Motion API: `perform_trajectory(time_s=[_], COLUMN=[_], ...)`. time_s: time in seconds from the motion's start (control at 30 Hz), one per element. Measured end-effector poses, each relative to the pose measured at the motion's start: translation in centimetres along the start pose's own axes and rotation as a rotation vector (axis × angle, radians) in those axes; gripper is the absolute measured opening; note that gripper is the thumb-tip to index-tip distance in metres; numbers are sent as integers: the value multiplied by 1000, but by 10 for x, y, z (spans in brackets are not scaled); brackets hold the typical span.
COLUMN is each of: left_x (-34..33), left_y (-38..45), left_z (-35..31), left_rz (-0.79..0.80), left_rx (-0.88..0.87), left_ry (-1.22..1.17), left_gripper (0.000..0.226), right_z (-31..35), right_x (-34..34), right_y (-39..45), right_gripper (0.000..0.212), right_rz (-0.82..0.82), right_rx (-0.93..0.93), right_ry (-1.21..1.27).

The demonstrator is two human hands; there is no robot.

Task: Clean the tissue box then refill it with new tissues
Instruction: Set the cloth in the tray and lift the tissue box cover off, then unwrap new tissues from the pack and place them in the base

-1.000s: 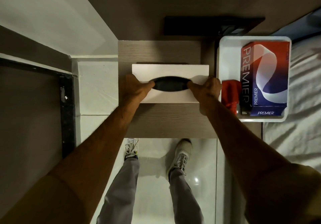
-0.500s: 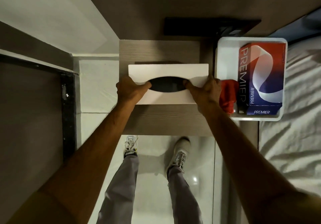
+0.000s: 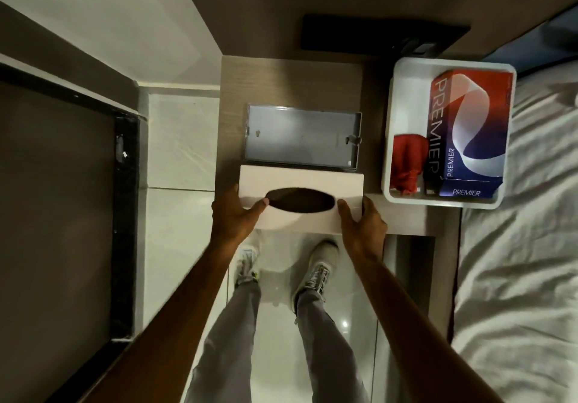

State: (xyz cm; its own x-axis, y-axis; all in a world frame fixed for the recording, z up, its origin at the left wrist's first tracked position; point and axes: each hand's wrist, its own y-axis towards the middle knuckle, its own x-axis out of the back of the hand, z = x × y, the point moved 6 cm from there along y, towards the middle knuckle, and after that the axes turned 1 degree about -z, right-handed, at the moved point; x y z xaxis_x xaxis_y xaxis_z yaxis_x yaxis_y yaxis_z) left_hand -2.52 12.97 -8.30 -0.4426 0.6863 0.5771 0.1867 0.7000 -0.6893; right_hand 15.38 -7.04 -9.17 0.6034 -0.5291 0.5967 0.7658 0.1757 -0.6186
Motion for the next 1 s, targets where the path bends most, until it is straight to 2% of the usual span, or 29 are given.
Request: perform_trajectory(time_s=[0.17, 0.37, 0.47, 0.53, 0.63, 0.73, 0.8, 0.9, 1.0], left_x=[-2, -1, 9, 3, -39, -91, -133, -182, -217], left_y=[20, 10, -12, -30, -54, -76, -92, -109, -115], left_z=[2, -2, -19, -38, -70, -107, -134, -167, -192], left_rz=[-22, -68, -212, -279, -178, -45, 18, 34, 28], left_rx=[-41, -85, -227, -342, -519, -668, -740, -811, -802], left_ry=[70, 97, 153, 167, 161, 168, 201, 241, 238], left_gripper=[63, 62, 56, 49, 39, 34, 35, 35, 36], right_z=[0, 11, 17, 13, 5, -1, -13, -22, -22], right_x=[-10, 14, 69, 113, 162, 176, 179, 179, 179], right_y=[10, 4, 8, 19, 49, 85, 108, 125, 127], right_gripper=[55, 52, 44, 53, 74, 89, 90, 89, 88], right_rz=[12, -29, -227, -408, -544, -442, -357, -289, -241], right_rx=[24, 132, 243, 280, 273, 272, 296, 319, 326], right_ry=[1, -160, -176, -268, -431, -627, -702, -743, -743])
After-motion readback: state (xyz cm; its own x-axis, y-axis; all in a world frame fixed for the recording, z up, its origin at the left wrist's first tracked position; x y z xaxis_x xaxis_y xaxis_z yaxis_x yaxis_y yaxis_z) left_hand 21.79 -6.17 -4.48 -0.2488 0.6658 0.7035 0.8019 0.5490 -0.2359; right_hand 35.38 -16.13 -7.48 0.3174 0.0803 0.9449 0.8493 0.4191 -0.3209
